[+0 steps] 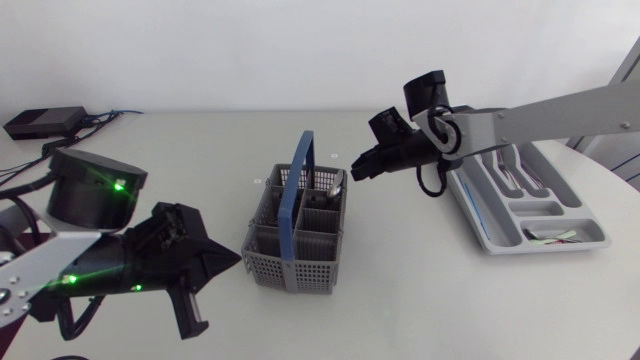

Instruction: Unload the cutlery basket into the drawer organizer.

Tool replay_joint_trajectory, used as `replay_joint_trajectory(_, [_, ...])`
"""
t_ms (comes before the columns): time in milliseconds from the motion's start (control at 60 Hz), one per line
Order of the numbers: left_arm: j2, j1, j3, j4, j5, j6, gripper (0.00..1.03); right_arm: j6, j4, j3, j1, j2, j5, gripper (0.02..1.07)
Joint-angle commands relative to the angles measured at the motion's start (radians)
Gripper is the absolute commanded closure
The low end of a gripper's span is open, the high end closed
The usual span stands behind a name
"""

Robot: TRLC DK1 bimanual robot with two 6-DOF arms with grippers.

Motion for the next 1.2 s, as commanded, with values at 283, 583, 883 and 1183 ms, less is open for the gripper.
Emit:
replay_joint_trajectory(283, [0.268,-0.045,-0.036,0.192,-0.022,-0.009,1.0,0.065,-0.138,0.248,-0.06,0.193,-0.14,1.02])
replay_joint_trajectory(583, [0.341,0.027,-0.041,0.304,-0.068,-0.007,1.0,-0.015,-0.253,0.251,-0.022,0.19,-0.245,1.02])
replay_joint_trajectory(883, [0.378,0.118,-0.036,0.379,-0.075,0.004,1.0,-0.07,-0.273,0.081,-0.014,0.061,-0.281,1.02])
replay_joint_trajectory(1183, [0.403,0.2,-0.019,0.438,-0.075,0.014,1.0,-0.092,-0.273,-0.181,-0.023,-0.172,-0.278,1.02])
